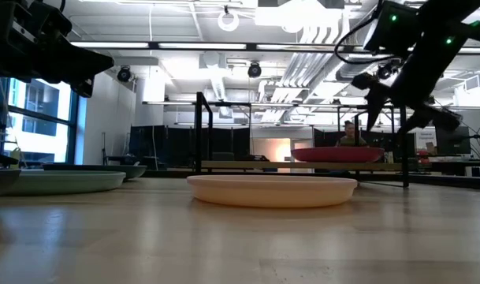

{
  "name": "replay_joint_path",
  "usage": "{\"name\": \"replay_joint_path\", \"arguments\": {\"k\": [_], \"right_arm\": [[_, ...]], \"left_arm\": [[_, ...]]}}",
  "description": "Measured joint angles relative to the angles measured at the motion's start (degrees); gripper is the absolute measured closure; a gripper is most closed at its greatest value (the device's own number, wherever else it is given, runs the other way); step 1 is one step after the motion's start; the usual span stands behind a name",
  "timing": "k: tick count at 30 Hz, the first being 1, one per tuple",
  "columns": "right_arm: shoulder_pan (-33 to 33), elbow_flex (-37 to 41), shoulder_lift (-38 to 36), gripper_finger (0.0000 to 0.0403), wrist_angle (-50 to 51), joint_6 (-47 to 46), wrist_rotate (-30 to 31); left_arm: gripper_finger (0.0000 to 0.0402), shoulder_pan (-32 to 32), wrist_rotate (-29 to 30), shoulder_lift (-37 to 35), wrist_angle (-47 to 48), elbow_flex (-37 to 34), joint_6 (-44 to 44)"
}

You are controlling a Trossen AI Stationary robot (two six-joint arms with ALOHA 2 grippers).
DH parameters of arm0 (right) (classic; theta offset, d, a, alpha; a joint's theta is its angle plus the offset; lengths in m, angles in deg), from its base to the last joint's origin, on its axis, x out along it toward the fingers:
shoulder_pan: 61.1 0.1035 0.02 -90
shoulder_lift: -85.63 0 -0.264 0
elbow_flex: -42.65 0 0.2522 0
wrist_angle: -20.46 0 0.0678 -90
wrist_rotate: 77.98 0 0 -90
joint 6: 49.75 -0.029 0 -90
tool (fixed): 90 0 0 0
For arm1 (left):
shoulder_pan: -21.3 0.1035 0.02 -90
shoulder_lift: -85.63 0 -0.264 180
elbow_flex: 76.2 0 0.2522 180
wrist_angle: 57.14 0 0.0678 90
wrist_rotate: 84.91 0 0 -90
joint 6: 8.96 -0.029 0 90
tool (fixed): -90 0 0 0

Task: Place and stack plates onto a shelf
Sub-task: Put the pink plate on the shelf

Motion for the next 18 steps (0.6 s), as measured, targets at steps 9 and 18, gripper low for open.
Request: {"name": "replay_joint_path", "arguments": {"k": [9,18], "right_arm": [[2.54,0.00,-4.18,0.0204,-14.17,21.50,-6.42],[9.19,0.00,3.73,0.0358,-23.72,25.55,-10.19]], "left_arm": [[0.0401,0.01,0.01,0.00,-0.02,0.01,0.00],[0.0401,0.00,0.01,0.00,0.00,0.01,0.00]]}}
